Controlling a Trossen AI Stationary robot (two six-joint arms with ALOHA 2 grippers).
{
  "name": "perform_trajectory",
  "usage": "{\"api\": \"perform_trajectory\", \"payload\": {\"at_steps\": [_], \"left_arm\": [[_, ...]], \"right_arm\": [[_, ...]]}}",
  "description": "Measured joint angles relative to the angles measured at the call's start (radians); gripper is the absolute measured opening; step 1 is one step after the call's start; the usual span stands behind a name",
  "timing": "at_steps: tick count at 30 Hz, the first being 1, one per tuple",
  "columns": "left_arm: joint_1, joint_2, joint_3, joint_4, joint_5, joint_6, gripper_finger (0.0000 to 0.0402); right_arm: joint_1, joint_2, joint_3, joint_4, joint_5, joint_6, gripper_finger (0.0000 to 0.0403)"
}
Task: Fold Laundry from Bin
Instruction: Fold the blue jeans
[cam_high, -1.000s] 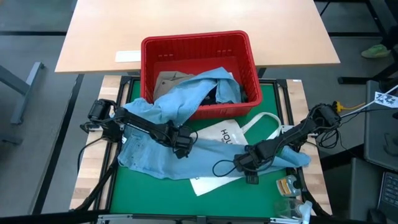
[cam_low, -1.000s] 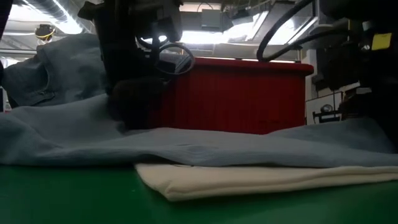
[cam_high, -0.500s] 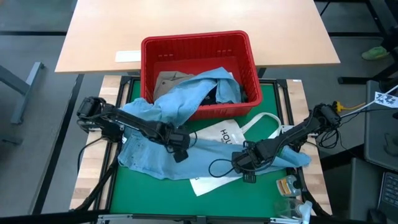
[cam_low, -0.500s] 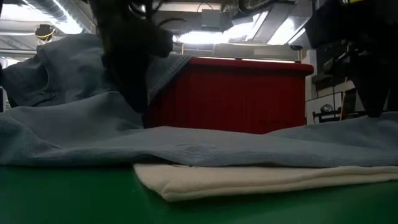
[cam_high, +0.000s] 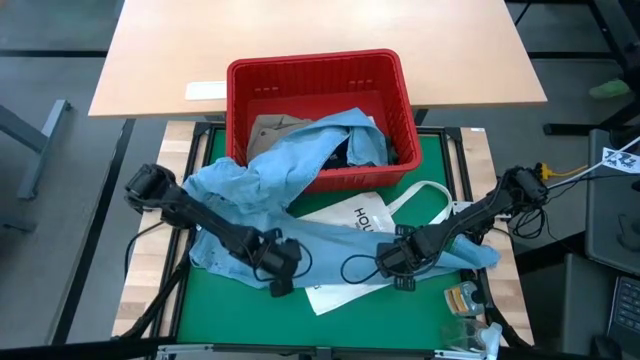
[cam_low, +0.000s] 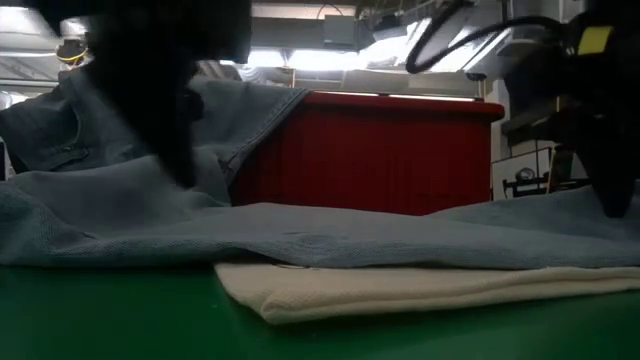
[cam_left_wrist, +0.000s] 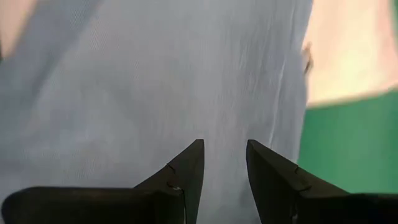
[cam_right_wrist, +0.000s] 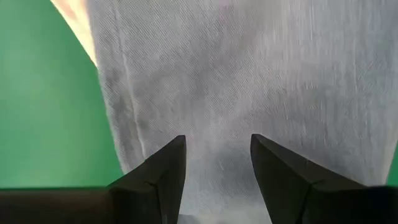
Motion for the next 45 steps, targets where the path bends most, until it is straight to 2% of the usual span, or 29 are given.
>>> {"api": "perform_trajectory", "payload": {"at_steps": [3, 10, 23, 27, 32, 39, 45], "left_arm": [[-0.032, 0.051, 0.0, -0.008, 0.008, -0.023, 0.0115], [-0.087, 0.15, 0.007, 0.008, 0.115, -0.089, 0.0115], [-0.164, 0.13, 0.003, 0.006, 0.275, -0.308, 0.0115], [-0.154, 0.084, -0.006, 0.005, 0.269, -0.312, 0.0115], [-0.118, -0.001, -0.002, 0.031, 0.209, -0.303, 0.0115], [-0.014, -0.012, -0.002, 0.098, 0.157, -0.201, 0.0115], [0.121, -0.012, -0.002, 0.209, 0.117, -0.092, 0.0115]], "right_arm": [[0.0, 0.0, -0.006, -0.002, 0.0, 0.0, 0.0181], [0.0, 0.0, -0.006, 0.001, -0.004, -0.006, 0.0181], [0.0, -0.021, 0.022, -0.071, -0.029, -0.093, 0.0181], [0.0, -0.074, 0.082, -0.149, -0.01, -0.108, 0.0181], [0.0, -0.161, 0.106, -0.206, 0.034, -0.109, 0.0181], [0.0, -0.255, 0.106, -0.358, 0.059, -0.104, 0.0181], [-0.001, -0.337, 0.106, -0.505, -0.06, 0.007, 0.0181]]}}
